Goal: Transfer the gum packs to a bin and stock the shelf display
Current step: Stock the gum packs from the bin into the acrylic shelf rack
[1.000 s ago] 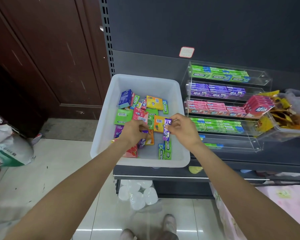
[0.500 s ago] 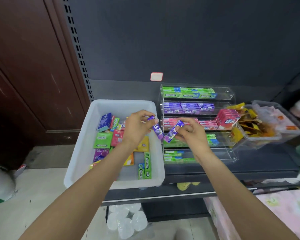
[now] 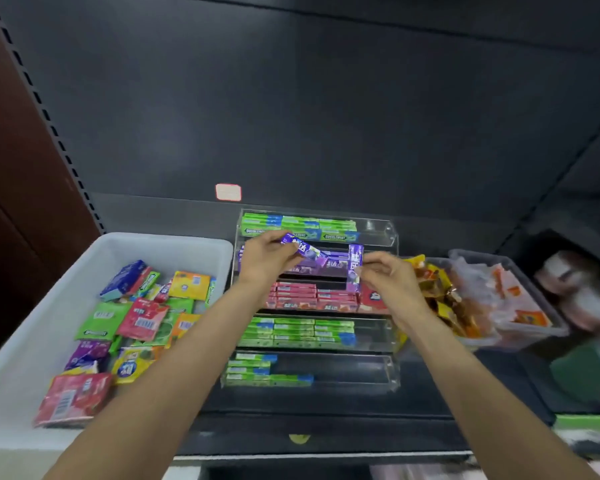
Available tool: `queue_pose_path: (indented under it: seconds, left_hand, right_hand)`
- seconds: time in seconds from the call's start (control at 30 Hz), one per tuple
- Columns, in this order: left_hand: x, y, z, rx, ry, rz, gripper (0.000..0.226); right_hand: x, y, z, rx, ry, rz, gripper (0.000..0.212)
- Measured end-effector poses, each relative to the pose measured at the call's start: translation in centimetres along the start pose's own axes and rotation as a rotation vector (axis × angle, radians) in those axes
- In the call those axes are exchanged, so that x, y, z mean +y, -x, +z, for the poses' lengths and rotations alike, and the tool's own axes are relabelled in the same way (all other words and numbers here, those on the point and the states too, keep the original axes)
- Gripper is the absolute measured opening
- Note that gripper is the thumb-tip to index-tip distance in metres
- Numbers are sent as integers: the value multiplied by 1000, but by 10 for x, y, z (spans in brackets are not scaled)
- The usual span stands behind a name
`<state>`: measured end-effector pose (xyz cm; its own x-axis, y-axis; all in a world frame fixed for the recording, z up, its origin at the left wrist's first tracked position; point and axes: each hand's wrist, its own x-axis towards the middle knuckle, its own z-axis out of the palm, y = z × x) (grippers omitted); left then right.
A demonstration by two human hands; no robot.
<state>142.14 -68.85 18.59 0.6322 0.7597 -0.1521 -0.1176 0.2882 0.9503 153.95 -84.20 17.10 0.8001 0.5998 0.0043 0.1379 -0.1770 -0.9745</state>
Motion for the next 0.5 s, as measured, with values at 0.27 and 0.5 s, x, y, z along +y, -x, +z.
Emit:
queue_pose_path:
  seconds: [0.27, 0.5]
  left_hand:
    - [-7, -14, 11, 71, -72, 41, 30]
    - [-3, -23, 8, 126, -96, 39, 32]
  right_hand:
    - [-1, -62, -13, -169, 382, -252, 29]
    - [3, -83, -2, -306, 854, -382, 28]
